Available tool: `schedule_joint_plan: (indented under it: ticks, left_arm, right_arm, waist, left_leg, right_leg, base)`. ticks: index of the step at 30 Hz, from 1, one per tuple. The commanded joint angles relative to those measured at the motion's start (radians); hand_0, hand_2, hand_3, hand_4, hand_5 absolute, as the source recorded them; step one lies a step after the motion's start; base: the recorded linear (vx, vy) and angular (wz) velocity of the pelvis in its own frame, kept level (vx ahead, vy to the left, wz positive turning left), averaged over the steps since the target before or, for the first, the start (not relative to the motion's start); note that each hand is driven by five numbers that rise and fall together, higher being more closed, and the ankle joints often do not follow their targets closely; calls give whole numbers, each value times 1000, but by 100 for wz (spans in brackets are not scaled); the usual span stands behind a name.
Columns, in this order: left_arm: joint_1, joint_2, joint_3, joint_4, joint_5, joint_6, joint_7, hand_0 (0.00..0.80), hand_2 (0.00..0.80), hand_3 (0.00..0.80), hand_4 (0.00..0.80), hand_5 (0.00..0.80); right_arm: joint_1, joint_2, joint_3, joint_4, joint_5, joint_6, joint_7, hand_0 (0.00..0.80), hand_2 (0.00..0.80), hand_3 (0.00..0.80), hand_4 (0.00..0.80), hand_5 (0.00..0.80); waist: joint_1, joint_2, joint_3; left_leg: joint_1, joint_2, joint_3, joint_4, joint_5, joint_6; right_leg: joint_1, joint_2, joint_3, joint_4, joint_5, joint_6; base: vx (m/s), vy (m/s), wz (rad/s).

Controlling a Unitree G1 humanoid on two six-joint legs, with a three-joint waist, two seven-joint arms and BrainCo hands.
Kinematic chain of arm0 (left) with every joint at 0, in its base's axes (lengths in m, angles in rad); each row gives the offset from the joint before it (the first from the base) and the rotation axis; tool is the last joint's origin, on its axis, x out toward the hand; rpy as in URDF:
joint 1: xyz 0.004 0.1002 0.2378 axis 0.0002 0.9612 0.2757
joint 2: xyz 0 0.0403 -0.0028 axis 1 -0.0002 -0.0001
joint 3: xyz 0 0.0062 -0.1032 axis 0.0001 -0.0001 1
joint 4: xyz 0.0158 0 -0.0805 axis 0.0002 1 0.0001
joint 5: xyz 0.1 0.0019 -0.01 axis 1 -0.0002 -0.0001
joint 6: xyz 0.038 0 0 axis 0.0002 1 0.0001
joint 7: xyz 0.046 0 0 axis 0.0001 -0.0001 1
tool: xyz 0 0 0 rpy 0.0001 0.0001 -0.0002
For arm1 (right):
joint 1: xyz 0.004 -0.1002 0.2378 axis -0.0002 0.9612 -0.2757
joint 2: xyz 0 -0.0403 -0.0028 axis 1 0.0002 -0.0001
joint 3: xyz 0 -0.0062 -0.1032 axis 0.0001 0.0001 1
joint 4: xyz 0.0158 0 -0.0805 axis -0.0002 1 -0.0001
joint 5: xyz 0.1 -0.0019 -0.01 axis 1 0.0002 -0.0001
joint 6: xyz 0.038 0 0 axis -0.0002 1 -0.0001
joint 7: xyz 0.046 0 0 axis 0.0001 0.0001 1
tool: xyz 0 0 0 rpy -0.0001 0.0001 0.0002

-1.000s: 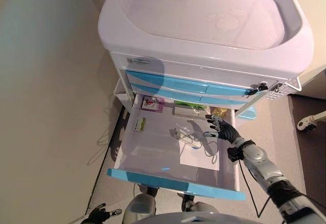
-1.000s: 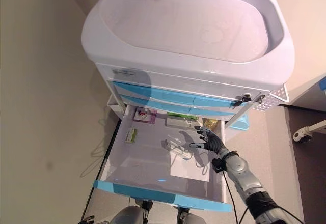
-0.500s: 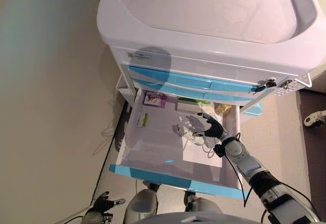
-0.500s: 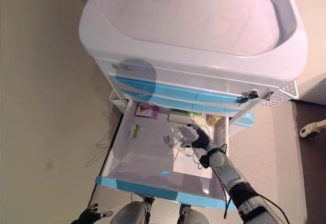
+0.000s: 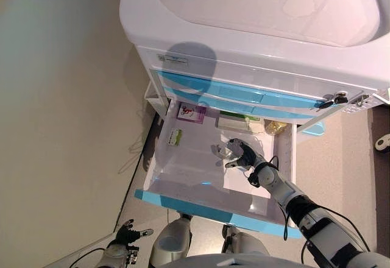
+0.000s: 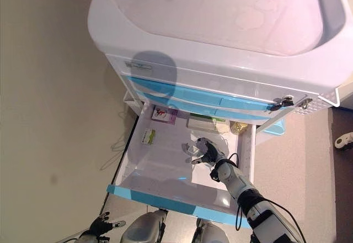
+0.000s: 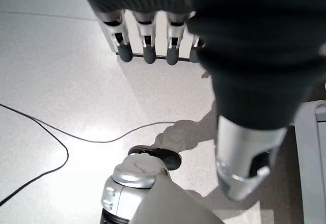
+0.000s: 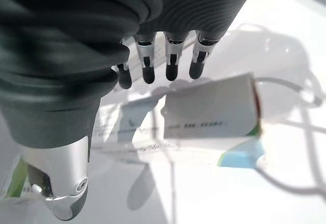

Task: Open the drawer and pick up the medicine

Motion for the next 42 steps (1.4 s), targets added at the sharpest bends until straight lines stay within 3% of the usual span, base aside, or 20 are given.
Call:
schedule_joint_plan:
  ticks: [1,12,13,14,16,37,42]
  left_arm:
    - [-21,-1,-30,43,2,-2,23,0,0,0,0,0]
    - [-47,-10,-64,48,-14,1,50,0,0,0,0,0]
    - [-51,-13,-74,43,-19,0,56,0,0,0,0,0]
    - [-51,-13,-74,43,-19,0,56,0,0,0,0,0]
    - [-56,-14,-83,37,-27,0,62,0,0,0,0,0]
    - [-69,-31,-81,52,-42,0,77,0,0,0,0,0]
    - [-58,-13,-34,47,-37,4,60,0,0,0,0,0]
  right_arm:
    - [-38,19,45,-16,-46,5,-34,0,0,0,0,0]
    - [-126,98,124,202,-159,52,-100,0,0,0,0,0]
    - [-139,112,140,241,-181,60,-106,163,163,163,163,163]
    - [-140,113,140,242,-181,59,-106,270,270,270,270,270]
    - [-156,124,162,265,-219,71,-112,800,800,800,800,800]
    - [-154,115,175,201,-209,62,-125,800,800,800,800,800]
    - [-136,7,162,-107,-202,28,-50,800,800,800,800,800]
  waist:
    - [5,5,-20]
    - [10,18,-1]
    - [13,20,2]
    - [13,20,2]
    - [14,23,5]
    - [2,11,3]
    - [-10,-12,0]
  left_leg:
    - [-65,-26,1,-51,93,16]
    - [-82,-26,-3,-55,102,15]
    - [-87,-27,-6,-55,103,16]
    - [-87,-27,-6,-55,103,16]
    - [-90,-29,-9,-56,104,17]
    - [-86,-30,1,-64,98,23]
    - [-75,-24,11,-66,95,22]
  right_leg:
    - [-55,-31,-19,184,-63,30]
    - [-75,-31,-16,183,-54,28]
    - [-78,-32,-16,184,-52,28]
    - [-79,-32,-16,184,-53,28]
    - [-82,-33,-13,186,-52,28]
    - [-94,-37,6,189,-45,31]
    - [-86,-34,12,185,-44,33]
  base:
    - [0,0,0]
    - [0,0,0]
    - [0,0,0]
    - [0,0,0]
    - [0,0,0]
    - [0,0,0]
    - [0,0,0]
